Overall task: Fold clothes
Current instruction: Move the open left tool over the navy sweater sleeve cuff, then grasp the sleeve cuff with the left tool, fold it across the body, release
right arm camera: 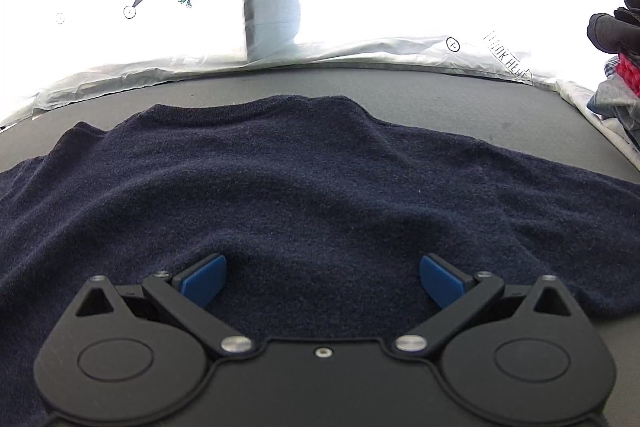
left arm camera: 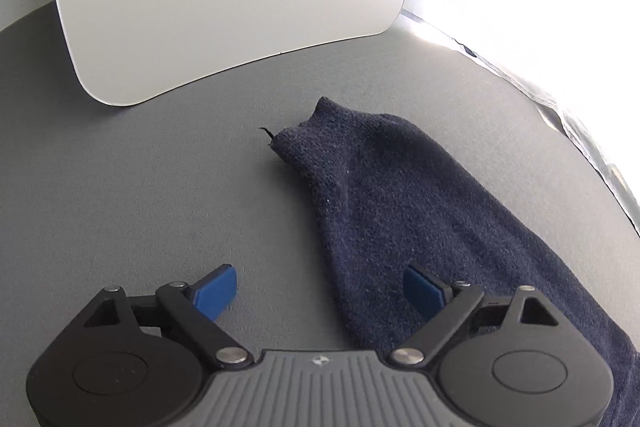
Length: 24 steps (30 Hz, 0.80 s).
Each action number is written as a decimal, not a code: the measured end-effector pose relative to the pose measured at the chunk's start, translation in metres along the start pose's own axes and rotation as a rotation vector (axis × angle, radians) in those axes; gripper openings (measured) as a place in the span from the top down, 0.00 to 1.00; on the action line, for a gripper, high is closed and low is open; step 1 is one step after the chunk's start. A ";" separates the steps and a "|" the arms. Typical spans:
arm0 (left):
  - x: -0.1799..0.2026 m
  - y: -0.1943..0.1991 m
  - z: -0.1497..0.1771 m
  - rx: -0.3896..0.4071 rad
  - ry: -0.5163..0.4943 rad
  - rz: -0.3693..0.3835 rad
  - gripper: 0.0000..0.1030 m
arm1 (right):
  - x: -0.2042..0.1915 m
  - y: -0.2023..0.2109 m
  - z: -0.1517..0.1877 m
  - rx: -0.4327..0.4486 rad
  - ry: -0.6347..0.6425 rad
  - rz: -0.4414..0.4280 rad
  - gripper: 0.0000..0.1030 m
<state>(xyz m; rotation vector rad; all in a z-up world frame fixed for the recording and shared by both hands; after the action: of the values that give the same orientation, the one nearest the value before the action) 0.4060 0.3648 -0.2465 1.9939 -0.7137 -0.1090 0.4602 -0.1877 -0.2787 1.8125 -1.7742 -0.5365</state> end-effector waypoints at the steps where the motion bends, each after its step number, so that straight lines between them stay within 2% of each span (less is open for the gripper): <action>1: 0.003 -0.004 -0.006 0.011 -0.001 -0.005 0.10 | 0.000 0.000 0.000 0.000 0.000 0.000 0.00; 4: 0.013 -0.015 -0.016 0.049 -0.025 -0.019 0.10 | 0.000 0.000 0.000 0.000 0.000 0.000 0.00; 7: 0.026 -0.018 -0.013 0.086 -0.107 -0.026 0.11 | 0.001 0.001 0.000 0.000 0.001 -0.001 0.00; 9: 0.037 -0.016 -0.008 0.108 -0.173 -0.015 0.27 | 0.001 0.001 0.000 0.000 0.001 -0.001 0.00; 10: 0.042 -0.015 -0.007 0.110 -0.184 0.007 0.30 | 0.001 0.001 0.000 0.000 0.001 -0.001 0.00; 12: 0.049 -0.011 -0.003 0.107 -0.186 0.032 0.47 | 0.001 0.001 0.000 0.000 0.001 -0.001 0.00; 14: 0.053 -0.004 0.001 0.115 -0.170 0.044 0.58 | 0.001 0.001 0.000 0.000 0.001 -0.001 0.00; 15: 0.054 0.000 0.002 0.117 -0.153 0.054 0.75 | 0.001 0.001 0.000 0.000 0.001 -0.001 0.00; 16: 0.056 0.004 0.002 0.108 -0.132 0.077 0.86 | 0.001 0.001 0.000 0.000 0.001 -0.001 0.00; 17: 0.057 0.008 0.003 0.098 -0.111 0.100 0.91 | 0.000 0.001 0.000 0.000 0.001 -0.001 0.00; 20: 0.073 0.031 0.010 0.086 -0.079 0.215 0.92 | 0.000 0.001 0.001 0.000 0.001 -0.001 0.00; 24: 0.120 0.078 0.044 0.068 -0.207 0.378 0.94 | 0.001 0.002 0.001 0.001 0.000 -0.002 0.00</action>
<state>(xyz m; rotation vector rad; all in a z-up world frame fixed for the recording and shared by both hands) 0.4541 0.2401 -0.1790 1.8927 -1.2291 -0.0666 0.4584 -0.1883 -0.2783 1.8144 -1.7728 -0.5363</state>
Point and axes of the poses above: each gripper's, at about its wrist camera, not at the fingertips, and y roughly against the way its jaws point, x to its right, z to its underside, the point moved 9 cm from there along -y, roughly the way its jaws point, and after that the axes turned 7 degrees about y, right-handed, at the moved point
